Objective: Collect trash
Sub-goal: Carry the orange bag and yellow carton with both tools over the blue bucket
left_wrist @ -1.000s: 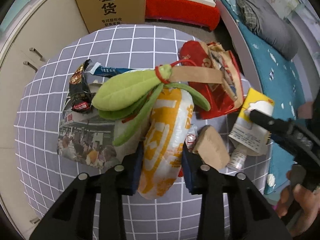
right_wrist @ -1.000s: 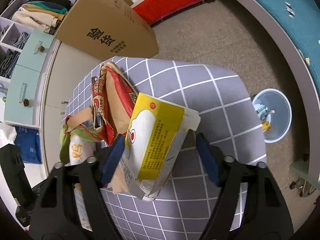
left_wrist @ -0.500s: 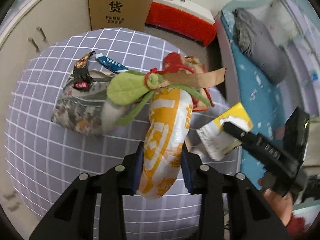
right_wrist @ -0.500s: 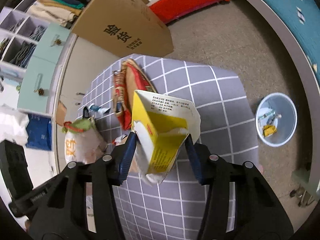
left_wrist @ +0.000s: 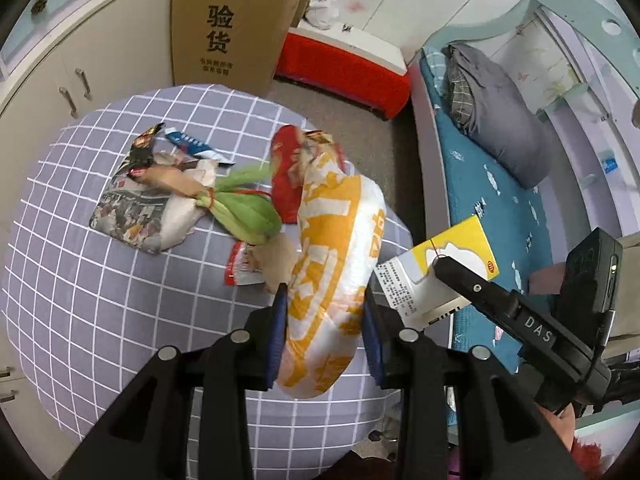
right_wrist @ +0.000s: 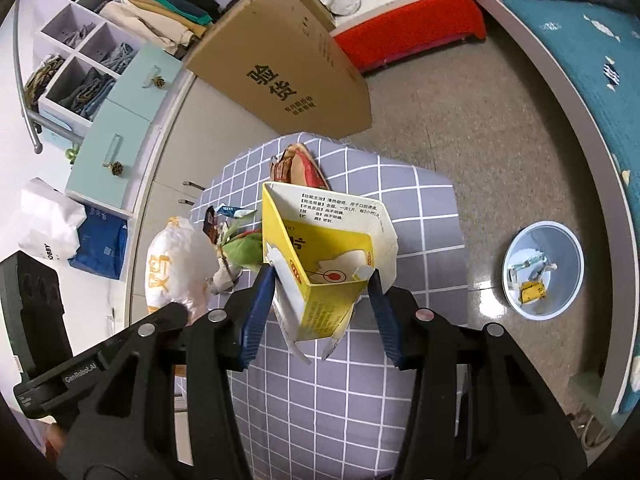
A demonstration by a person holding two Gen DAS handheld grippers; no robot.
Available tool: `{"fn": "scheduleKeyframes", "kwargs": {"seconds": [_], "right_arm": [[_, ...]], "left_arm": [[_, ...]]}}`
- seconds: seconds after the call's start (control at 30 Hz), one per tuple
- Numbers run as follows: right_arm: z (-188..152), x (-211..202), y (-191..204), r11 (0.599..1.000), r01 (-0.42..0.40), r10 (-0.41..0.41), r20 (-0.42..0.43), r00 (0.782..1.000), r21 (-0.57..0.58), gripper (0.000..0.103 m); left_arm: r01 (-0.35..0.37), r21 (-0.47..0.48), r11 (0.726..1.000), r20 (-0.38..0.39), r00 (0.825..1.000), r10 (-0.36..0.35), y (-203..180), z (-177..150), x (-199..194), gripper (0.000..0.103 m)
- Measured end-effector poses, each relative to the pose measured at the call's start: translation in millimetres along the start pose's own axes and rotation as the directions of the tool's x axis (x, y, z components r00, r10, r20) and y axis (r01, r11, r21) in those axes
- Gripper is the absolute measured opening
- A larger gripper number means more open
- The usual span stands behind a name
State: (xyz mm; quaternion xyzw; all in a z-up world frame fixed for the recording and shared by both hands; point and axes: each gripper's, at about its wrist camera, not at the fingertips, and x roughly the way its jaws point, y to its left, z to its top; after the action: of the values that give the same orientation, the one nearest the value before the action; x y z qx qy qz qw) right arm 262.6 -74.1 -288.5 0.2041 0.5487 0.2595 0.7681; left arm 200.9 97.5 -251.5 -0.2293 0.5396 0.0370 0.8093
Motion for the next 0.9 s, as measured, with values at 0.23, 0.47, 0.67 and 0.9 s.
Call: {"fn": "scheduleKeyframes", "kwargs": {"seconds": [0.23, 0.47, 0.67, 0.9], "right_arm": [[3, -35, -16, 1.0, -0.004, 0.004, 0.055, 0.998, 0.016, 0.047], [8, -82, -50, 0.998, 0.032, -0.039, 0.137, 0.99, 0.052, 0.047], [11, -123, -91, 0.991, 0.076, -0.097, 0.196, 0.976, 0.113, 0.047], [12, -158, -136, 0.979, 0.114, -0.152, 0.235, 0.96, 0.168, 0.048]], "left_arm": [[0.01, 0.082, 0.997, 0.042, 0.999, -0.013, -39, 3, -9, 0.033], [0.06, 0.205, 0.977, 0.043, 0.997, -0.07, -107, 3, 0, 0.033], [0.102, 0.285, 0.953, 0.02, 0.993, -0.113, -164, 1, 14, 0.033], [0.126, 0.36, 0.924, -0.011, 0.991, -0.131, -219, -8, 36, 0.033]]}}
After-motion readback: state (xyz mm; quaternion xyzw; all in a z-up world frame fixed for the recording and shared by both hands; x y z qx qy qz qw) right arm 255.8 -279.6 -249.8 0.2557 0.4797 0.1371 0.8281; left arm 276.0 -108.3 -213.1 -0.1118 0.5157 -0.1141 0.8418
